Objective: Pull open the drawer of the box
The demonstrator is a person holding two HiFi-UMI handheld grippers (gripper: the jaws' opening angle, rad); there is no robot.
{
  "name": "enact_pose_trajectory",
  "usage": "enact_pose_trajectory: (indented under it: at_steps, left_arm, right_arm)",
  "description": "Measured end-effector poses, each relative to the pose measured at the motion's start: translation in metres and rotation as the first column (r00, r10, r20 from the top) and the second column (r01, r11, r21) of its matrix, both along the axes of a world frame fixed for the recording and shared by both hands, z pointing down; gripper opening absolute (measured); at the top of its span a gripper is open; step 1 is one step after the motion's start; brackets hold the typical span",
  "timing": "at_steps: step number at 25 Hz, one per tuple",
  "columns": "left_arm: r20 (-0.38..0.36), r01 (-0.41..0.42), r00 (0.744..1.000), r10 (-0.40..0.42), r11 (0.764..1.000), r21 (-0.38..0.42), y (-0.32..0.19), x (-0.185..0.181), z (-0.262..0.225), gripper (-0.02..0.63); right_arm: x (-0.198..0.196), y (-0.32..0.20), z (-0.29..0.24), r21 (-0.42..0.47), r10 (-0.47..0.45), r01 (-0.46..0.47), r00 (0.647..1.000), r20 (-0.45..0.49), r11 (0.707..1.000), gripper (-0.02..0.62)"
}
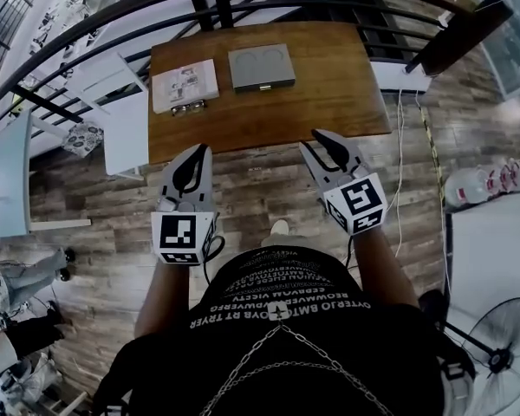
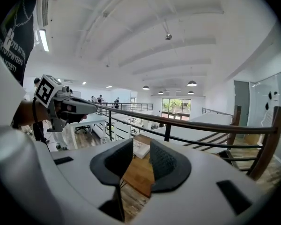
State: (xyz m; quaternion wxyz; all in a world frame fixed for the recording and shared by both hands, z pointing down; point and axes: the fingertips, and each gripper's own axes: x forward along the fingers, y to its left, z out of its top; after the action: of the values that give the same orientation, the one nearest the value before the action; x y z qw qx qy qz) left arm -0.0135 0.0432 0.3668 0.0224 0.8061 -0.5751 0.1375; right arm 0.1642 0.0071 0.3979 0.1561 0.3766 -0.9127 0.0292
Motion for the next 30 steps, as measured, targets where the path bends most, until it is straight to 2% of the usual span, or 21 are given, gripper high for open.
enact_pose_trajectory:
  at_steps: [6,9,13,22,30]
  left_arm:
    - [-0.020,0.007,1.000,-0.006,1.000,0.027,-0.034,0.029,-0.011,0.006]
    - [-0.035,0.009,0.999,-0.009,1.000,0.004,-0.043,0.037,-0.007,0.006]
    - [-0.019,0.022,1.000,-0.022,0.999,-0.024,-0.046,0.041,0.002,0.006]
    - [-0.010,0.053,0.999,-0.054,0.998,-0.046,-0.046,0.016,0.009,0.006]
    - [-0.016,0.021,1.000,-0.021,0.998,-0.053,-0.074,-0.017,0.011,0.006]
  right_arm:
    - [0.025,-0.031,0.004,-0.014,-0.010,0.010,1.000,0.026,1.000,0.109]
    - [0.033,-0.045,0.007,-0.019,-0.014,0.014,0.999,0.036,1.000,0.109]
    - [0.041,-0.056,0.016,-0.042,-0.010,0.013,0.999,0.052,0.999,0.109]
    - [0.011,-0.060,0.023,-0.061,-0.050,0.054,0.997,0.062,0.997,0.109]
    - [-0.020,-0.084,0.020,-0.067,-0.020,0.024,0.998,0.058,0.997,0.109]
